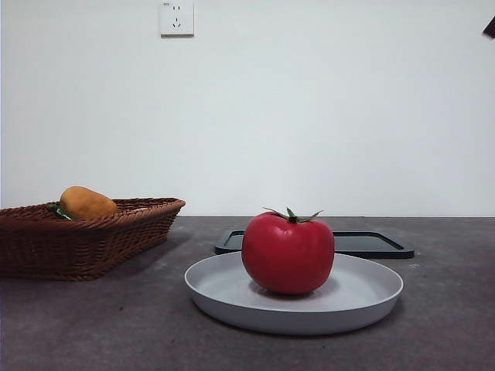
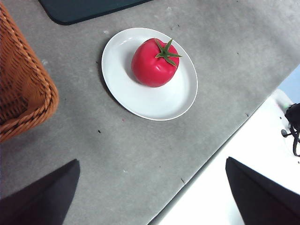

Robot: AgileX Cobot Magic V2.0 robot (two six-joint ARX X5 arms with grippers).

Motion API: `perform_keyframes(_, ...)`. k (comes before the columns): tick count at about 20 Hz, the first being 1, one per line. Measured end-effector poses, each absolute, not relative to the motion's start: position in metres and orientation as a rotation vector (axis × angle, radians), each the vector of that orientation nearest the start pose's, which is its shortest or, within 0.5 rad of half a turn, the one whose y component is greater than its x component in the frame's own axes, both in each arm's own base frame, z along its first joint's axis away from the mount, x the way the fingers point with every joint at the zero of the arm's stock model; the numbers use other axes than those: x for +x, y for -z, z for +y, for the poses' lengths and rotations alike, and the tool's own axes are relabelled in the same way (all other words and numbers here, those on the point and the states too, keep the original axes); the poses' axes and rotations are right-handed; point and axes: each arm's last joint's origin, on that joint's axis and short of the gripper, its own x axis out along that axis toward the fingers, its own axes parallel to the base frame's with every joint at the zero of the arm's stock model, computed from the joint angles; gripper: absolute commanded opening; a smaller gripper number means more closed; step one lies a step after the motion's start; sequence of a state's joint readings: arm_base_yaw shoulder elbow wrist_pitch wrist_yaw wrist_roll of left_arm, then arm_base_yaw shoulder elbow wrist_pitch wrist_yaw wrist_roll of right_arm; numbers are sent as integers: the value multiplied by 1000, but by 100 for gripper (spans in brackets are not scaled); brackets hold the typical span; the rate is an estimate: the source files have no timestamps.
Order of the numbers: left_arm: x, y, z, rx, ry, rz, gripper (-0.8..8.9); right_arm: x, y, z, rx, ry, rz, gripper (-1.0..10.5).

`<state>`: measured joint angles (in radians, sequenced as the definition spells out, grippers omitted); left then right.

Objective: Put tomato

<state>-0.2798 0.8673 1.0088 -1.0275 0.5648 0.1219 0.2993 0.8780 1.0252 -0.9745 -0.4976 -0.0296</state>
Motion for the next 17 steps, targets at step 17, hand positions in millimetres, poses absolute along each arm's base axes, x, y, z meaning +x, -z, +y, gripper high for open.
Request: perform_keyframes(17,132,-328,-54,-22,841,849,498,241,-240,159,-92,-890,1008,494)
